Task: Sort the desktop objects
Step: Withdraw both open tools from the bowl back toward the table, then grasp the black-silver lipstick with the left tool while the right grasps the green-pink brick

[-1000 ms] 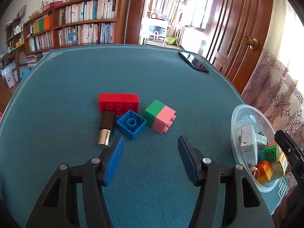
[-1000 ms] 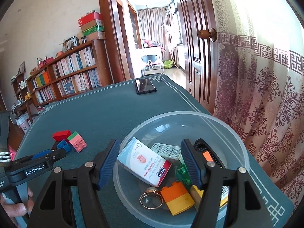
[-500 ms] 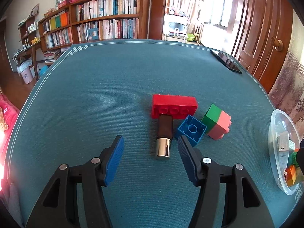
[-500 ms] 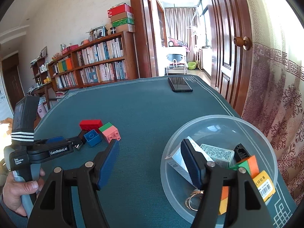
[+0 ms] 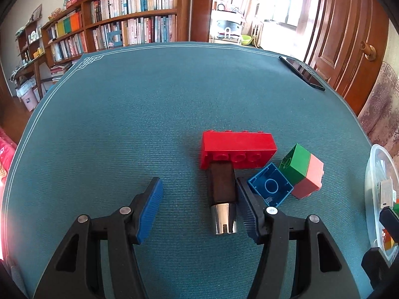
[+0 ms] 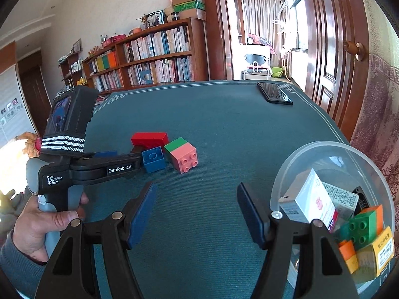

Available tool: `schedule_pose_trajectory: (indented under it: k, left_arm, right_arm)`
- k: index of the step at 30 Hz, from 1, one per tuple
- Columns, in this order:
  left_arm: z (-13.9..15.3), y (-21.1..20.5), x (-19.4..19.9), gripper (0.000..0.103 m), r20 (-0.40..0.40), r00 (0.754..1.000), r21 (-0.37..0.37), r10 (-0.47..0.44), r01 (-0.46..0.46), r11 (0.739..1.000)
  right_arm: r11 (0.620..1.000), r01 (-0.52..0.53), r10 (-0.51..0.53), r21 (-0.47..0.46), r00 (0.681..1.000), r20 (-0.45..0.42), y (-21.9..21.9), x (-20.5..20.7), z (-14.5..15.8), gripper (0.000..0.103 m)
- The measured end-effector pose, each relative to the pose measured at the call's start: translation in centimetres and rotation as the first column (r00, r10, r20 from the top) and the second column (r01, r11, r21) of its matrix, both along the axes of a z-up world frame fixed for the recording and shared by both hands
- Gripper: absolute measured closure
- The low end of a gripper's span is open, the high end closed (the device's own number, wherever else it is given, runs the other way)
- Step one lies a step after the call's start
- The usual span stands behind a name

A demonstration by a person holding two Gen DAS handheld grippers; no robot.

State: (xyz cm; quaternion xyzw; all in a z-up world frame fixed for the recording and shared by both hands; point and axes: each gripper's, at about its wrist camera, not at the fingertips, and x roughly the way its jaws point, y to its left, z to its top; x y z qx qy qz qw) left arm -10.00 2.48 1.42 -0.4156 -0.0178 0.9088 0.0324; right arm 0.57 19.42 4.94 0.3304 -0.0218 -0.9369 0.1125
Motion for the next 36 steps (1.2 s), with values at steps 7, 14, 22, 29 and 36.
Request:
schedule_pose_trajectory:
  k: [7,14,22,29,36]
  left_arm:
    - [-0.1,-1.0,0.1,0.059,-0.029,1.0,0.075,0.0,0.002,0.997]
    - [-0.5,-2.3,1.2,0.075,-0.039,0.999,0.137,0.032,-0.027,0.99]
    - [-0.7,-3.3,1.2,0.075,-0.028,0.999,0.201,0.03,-0.024,0.979]
    - [-0.6,-2.9,0.3,0.075,-0.032,0.999,0.167,0.032,-0.026,0.986]
    - [-0.6,-2.9,-0.5,0.075,-0.035,0.999,0.166,0.036,-0.03,0.986]
  right_arm:
    - [1.0,0.002,-0.002,0.0,0.999,0.041,-0.7,-2.9,-0.7,0.032]
    - [0.999,0.036,-0.037,0.023,0.998,0.059,-1.5,-6.5,-1.3,0.032]
    - [1.0,0.01,-0.012,0.018,0.993,0.117,-2.4,-8.6,-2.9,0.035]
    - [1.0,-0.009,0.009,-0.002,0.991,0.137,-2.7,-9.9,-3.3,0.038]
    - [1.0,0.005,-0.003,-0.014,0.991,0.136,-2.5,-9.9,-3.4,0.048]
